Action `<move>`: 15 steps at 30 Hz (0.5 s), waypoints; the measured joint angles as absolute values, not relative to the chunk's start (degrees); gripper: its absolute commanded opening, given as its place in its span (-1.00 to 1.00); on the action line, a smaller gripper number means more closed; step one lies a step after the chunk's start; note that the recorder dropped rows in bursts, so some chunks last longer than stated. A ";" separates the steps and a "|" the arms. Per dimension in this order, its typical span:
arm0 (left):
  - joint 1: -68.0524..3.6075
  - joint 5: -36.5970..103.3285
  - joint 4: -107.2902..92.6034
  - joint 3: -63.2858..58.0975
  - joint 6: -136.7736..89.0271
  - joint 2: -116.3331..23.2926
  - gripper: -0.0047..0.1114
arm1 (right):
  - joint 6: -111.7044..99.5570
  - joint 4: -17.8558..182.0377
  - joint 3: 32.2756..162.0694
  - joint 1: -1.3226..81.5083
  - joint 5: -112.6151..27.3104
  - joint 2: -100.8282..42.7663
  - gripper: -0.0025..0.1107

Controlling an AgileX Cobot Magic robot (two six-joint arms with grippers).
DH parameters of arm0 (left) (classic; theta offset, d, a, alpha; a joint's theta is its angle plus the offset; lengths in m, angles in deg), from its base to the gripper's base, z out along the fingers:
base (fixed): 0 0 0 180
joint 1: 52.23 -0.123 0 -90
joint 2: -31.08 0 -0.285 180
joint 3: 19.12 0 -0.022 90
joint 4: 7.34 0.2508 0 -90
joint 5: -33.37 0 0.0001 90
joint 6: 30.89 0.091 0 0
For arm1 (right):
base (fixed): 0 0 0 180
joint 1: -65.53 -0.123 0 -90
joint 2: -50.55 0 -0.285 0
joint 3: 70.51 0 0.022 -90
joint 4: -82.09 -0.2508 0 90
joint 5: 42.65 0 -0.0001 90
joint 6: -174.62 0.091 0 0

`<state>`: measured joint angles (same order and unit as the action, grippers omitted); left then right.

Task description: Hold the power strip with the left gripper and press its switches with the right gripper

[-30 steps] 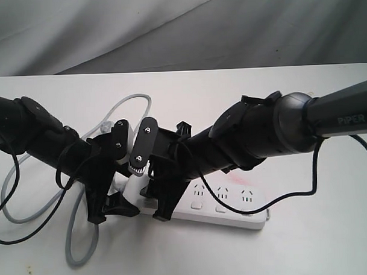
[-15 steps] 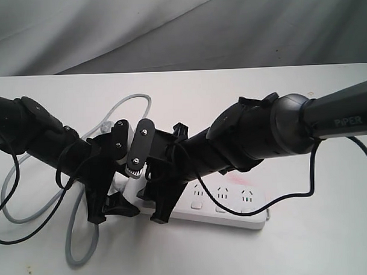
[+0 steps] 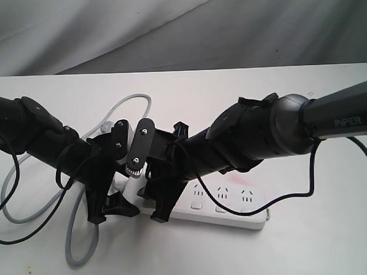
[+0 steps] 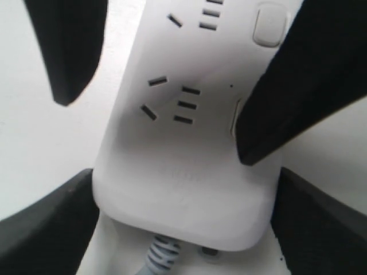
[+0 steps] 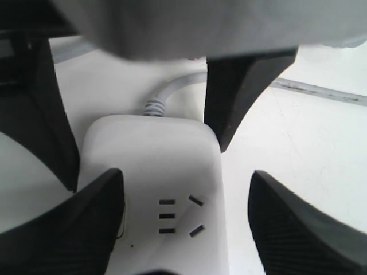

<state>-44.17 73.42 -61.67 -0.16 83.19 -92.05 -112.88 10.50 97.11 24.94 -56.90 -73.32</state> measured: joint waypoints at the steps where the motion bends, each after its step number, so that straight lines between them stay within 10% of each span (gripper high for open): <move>1: -44.17 73.42 -61.67 -0.16 83.19 -92.05 0.22 | -113.05 10.50 97.11 24.94 -56.80 -73.32 0.09; 15: -44.17 73.42 -61.57 -0.16 83.19 -92.05 0.22 | -114.20 9.69 95.32 24.94 -56.80 -72.95 0.09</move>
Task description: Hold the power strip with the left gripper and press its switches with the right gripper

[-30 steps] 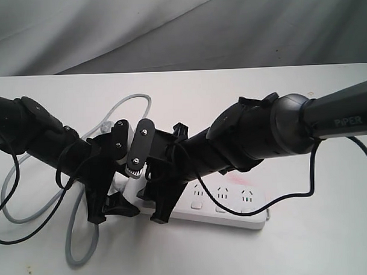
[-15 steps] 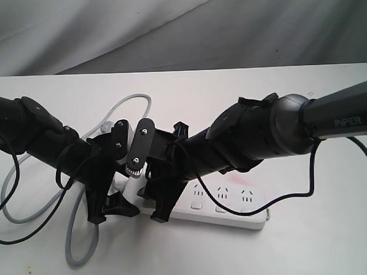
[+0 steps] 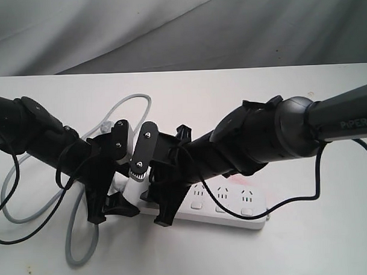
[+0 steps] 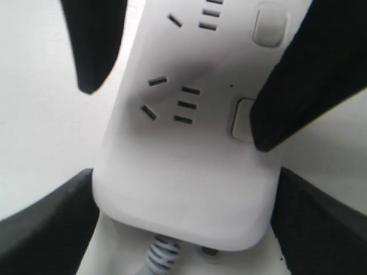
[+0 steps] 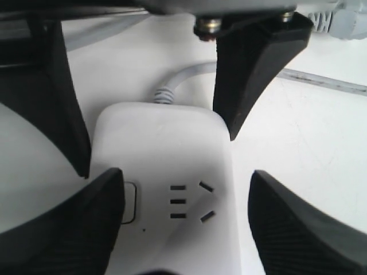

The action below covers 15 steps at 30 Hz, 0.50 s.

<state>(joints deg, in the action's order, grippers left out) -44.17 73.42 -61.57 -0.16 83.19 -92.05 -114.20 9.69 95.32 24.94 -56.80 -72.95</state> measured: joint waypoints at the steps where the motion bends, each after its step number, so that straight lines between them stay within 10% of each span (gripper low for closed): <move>1: -44.17 73.42 -61.57 -0.16 83.19 -92.05 0.22 | -114.20 9.55 95.32 24.94 -56.80 -73.07 0.09; 15: -44.17 73.42 -61.57 -0.16 83.19 -92.05 0.22 | -114.20 7.52 95.32 24.94 -57.15 -73.80 0.09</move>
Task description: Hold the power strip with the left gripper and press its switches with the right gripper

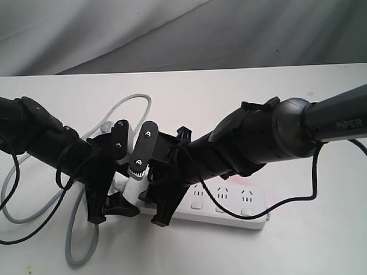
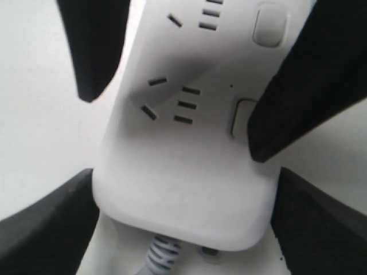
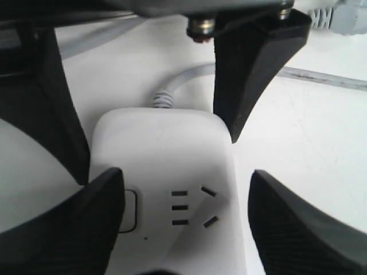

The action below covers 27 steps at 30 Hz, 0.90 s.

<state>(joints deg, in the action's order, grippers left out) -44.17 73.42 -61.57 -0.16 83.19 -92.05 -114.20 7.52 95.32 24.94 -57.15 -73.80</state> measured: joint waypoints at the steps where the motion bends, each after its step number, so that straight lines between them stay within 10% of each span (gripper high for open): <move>1: -44.17 73.42 -61.57 -0.16 83.19 -92.05 0.22 | -114.20 7.49 95.32 24.94 -57.03 -73.53 0.09; 27: -44.17 73.42 -61.57 -0.16 83.19 -92.05 0.22 | -114.75 9.85 88.38 26.10 -52.61 -65.63 0.09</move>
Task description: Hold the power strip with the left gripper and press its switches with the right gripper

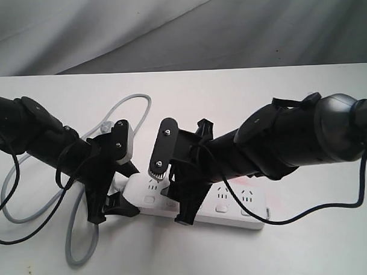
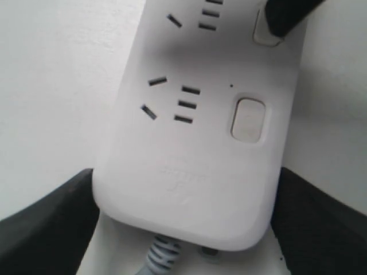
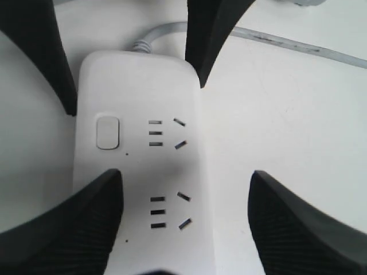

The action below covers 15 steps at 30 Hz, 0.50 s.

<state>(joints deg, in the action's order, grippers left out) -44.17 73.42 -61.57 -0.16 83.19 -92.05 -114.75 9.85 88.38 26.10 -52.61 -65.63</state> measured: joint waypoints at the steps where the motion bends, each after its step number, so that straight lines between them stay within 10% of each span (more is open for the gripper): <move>1: -44.17 73.42 -61.57 -0.16 83.19 -92.05 0.22 | -114.75 9.85 88.38 26.10 -52.48 -65.63 0.09; 15: -44.17 73.42 -61.57 -0.16 83.19 -92.05 0.22 | -114.75 10.55 88.38 26.19 -51.87 -65.63 0.09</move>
<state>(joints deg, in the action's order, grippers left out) -44.17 73.42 -61.57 -0.16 83.19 -92.05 -114.75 10.55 88.38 26.19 -51.87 -65.63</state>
